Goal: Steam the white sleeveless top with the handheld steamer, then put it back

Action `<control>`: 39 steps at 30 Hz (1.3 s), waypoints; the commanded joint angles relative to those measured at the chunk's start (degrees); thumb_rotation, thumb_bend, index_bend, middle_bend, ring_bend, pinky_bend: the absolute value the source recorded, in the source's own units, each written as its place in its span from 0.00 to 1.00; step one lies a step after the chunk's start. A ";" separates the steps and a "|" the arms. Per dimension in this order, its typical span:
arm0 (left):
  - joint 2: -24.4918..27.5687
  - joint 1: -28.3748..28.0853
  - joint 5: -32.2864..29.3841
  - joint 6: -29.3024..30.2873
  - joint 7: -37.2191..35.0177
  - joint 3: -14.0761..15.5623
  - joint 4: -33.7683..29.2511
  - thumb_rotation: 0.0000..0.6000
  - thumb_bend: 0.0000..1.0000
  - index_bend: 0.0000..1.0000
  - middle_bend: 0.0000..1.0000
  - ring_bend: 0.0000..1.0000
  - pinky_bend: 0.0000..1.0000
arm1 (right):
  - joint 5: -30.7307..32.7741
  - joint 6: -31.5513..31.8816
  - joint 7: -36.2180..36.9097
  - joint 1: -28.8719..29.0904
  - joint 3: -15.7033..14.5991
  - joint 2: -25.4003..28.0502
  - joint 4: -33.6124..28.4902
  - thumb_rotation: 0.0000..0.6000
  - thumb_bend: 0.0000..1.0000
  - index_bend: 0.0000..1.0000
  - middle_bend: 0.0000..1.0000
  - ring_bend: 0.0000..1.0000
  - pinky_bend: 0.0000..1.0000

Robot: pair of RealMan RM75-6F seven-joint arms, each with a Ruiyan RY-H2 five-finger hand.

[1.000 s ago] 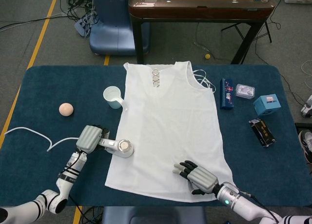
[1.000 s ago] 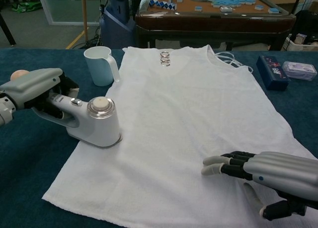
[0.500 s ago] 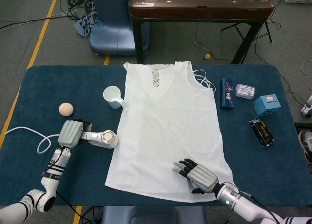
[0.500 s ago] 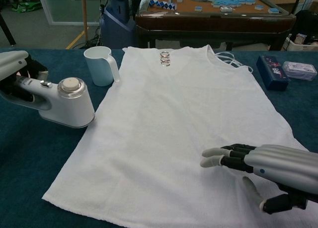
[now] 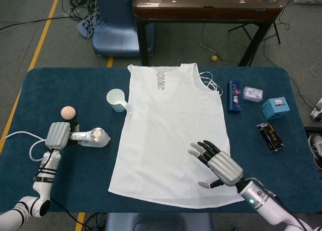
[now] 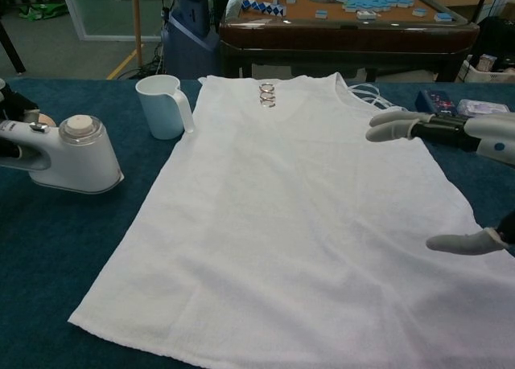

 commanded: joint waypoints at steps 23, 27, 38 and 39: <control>2.68 1.16 -3.77 -7.39 0.96 -0.04 -1.90 0.99 0.14 0.03 0.13 0.10 0.24 | 0.98 5.24 1.51 -3.87 3.72 8.00 -2.36 0.78 0.20 0.00 0.04 0.00 0.00; 4.80 1.51 -5.15 -8.42 3.54 -0.22 -5.69 0.85 0.14 0.00 0.10 0.08 0.21 | 1.30 5.57 1.97 -4.28 4.13 8.58 -2.17 0.78 0.21 0.00 0.04 0.00 0.00; 11.02 3.68 -9.37 -8.81 12.25 0.21 -15.86 0.59 0.13 0.00 0.08 0.06 0.17 | 3.87 5.72 3.07 -5.72 5.19 10.12 -0.99 0.78 0.21 0.00 0.04 0.00 0.00; 11.40 3.87 -9.80 -9.01 13.00 0.40 -16.26 0.56 0.12 0.00 0.08 0.06 0.17 | 4.16 5.35 3.25 -5.77 5.19 10.06 -0.71 0.78 0.21 0.00 0.04 0.00 0.00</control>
